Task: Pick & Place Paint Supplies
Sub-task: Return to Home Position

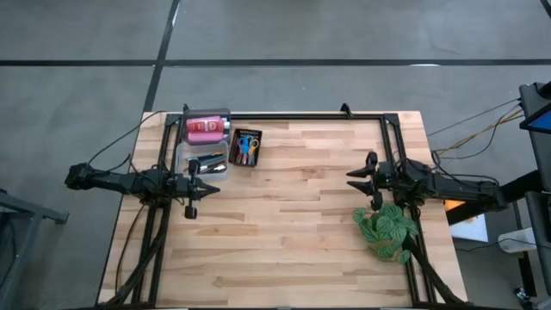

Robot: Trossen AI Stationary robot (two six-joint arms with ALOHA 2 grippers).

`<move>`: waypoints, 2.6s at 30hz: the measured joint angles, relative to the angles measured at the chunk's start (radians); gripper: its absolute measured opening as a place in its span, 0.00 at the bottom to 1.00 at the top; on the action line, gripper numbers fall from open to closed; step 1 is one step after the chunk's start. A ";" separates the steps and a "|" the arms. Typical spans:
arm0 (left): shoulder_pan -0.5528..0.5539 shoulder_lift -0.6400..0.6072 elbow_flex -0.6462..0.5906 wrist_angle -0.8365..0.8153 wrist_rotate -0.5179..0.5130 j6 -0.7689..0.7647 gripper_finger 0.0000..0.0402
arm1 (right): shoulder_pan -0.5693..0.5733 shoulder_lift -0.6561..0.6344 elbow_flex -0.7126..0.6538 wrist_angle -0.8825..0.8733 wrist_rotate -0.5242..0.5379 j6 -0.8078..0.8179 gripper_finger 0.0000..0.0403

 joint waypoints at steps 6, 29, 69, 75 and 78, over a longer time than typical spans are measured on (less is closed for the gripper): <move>0.000 0.000 0.000 0.000 0.000 0.000 0.00 | 0.000 0.060 0.000 0.000 0.000 -0.004 0.35; 0.000 0.000 0.000 0.000 0.000 0.000 0.00 | 0.000 0.100 0.000 0.001 0.002 0.027 0.35; 0.000 0.000 0.000 0.000 0.000 0.000 0.00 | 0.000 0.100 0.000 0.000 0.003 0.026 0.35; 0.000 0.000 0.000 0.000 0.000 0.000 0.00 | 0.000 0.100 0.000 0.000 0.002 0.026 0.35; 0.000 0.000 0.000 0.000 0.000 0.000 0.00 | 0.000 0.100 0.000 0.000 0.002 0.026 0.35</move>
